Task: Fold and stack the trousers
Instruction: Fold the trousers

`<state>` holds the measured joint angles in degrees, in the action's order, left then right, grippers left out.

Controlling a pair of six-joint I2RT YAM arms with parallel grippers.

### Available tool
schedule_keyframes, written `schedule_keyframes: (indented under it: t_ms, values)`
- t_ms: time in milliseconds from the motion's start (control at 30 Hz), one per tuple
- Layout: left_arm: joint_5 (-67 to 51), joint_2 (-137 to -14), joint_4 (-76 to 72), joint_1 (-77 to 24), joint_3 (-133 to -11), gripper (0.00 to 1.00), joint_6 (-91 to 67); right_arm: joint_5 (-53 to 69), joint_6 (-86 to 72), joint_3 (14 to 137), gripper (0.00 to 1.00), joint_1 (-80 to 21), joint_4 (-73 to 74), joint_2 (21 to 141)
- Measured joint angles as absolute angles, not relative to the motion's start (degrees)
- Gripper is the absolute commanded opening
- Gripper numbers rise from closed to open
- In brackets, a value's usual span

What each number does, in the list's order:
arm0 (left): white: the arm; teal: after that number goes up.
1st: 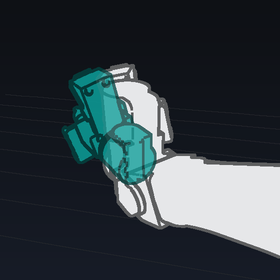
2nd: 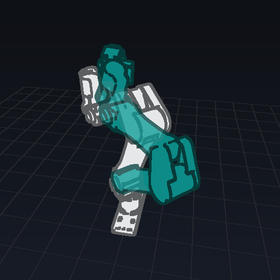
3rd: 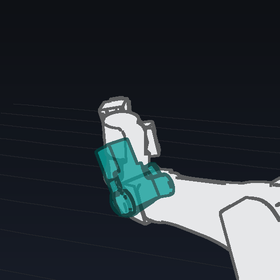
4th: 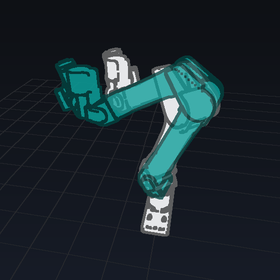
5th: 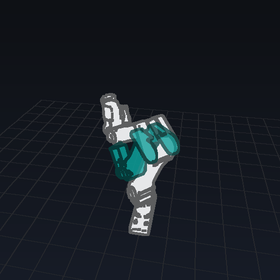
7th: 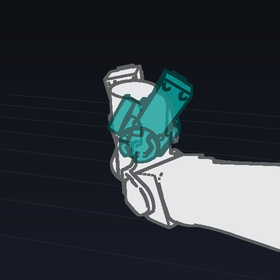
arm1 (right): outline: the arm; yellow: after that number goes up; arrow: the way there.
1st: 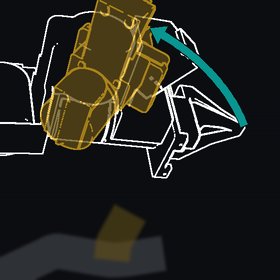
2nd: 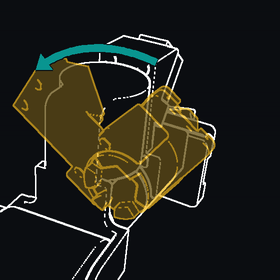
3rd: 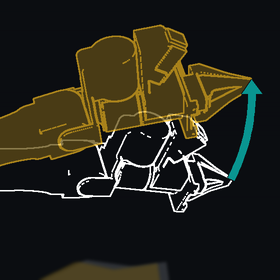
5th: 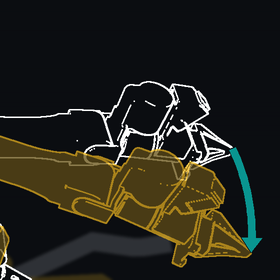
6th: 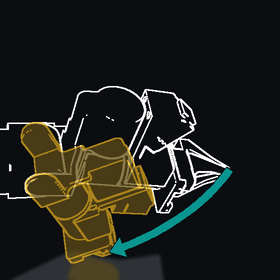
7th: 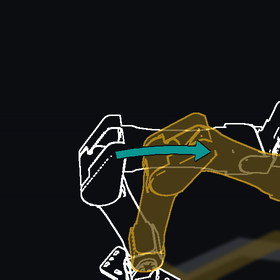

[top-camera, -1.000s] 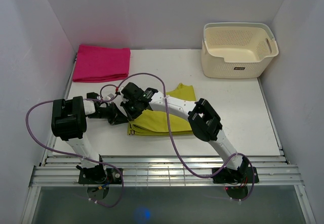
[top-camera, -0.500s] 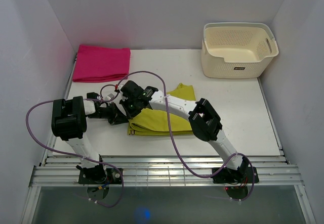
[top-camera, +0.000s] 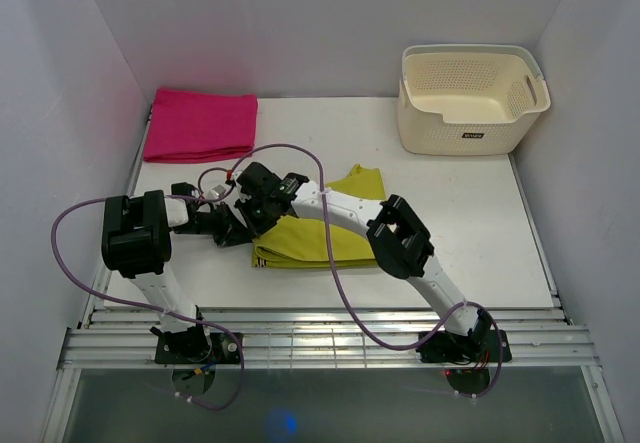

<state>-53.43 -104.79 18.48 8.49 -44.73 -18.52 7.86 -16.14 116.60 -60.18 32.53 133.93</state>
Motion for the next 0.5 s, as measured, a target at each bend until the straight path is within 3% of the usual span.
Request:
schedule_keyframes:
  t_ms: [100, 200, 300, 333, 367, 500]
  values:
    - [-52.93, -104.79, 19.51, 8.38, -45.23, 0.18, -18.31, 8.4, -16.14, 116.6, 0.08, -60.16, 32.08, 135.04]
    - [-51.79, -104.79, 21.47, 8.16, -46.22, 0.29, -17.19, 9.26, -16.14, 116.6, 0.18, -60.03, 31.86, 135.28]
    - [-50.59, -104.31, 24.53, 8.32, -47.57, 0.36, -15.44, 11.2, -16.12, 116.49, 0.38, -59.59, 31.2, 134.93]
    - [-50.04, -103.9, 25.71, 8.75, -48.01, 0.42, -14.74, 12.36, -15.86, 116.42, 0.54, -59.18, 30.85, 134.56]
    - [-49.43, -103.39, 26.96, 9.06, -48.42, 0.46, -13.8, 13.5, -15.55, 116.38, 0.63, -58.72, 30.35, 134.21]
    - [-45.06, -100.84, 32.62, 12.91, -51.33, 0.51, -9.37, 16.27, -11.55, 115.31, 0.83, -56.9, 29.36, 130.04]
